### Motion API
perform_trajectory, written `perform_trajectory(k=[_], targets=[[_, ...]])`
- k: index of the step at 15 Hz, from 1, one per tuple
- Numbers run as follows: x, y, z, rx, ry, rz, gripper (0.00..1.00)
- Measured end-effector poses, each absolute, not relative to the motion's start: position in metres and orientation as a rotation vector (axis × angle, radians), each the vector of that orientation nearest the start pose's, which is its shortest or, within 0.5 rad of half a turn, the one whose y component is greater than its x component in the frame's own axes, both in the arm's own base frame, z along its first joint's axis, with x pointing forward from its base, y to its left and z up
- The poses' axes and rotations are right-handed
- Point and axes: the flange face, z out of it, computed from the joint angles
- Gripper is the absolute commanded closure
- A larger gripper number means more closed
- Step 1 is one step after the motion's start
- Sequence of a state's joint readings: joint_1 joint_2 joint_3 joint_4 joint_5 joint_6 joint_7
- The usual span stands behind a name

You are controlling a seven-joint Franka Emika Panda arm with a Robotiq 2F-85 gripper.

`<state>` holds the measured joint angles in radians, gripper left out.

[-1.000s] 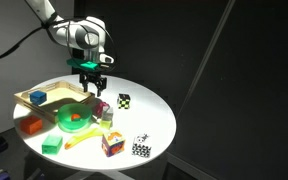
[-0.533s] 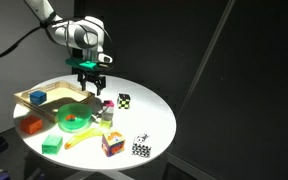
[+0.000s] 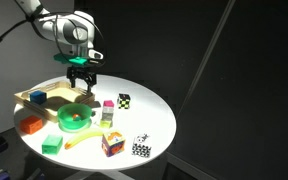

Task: Remove the pink block from the crate and put it on the table

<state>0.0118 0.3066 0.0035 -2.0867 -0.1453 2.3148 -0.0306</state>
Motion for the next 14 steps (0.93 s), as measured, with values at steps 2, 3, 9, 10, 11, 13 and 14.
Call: perform_trajectory(k=[2,3,9,10,11,13,14], targets=[[0.564,0.013,0.279,-3.226,-0.278,0.123,0.0],[0.559,0.016,0.283,-3.224,-0.292,0.12,0.0],[0.523,0.028,0.309,-3.204,-0.332,0.1,0.0],[0.516,0.031,0.313,-3.191,-0.341,0.099,0.0],[0.51,0.035,0.317,-3.179,-0.352,0.1,0.0],[0.496,0.041,0.323,-3.157,-0.374,0.115,0.0],[0.49,0.044,0.327,-3.147,-0.387,0.125,0.0]])
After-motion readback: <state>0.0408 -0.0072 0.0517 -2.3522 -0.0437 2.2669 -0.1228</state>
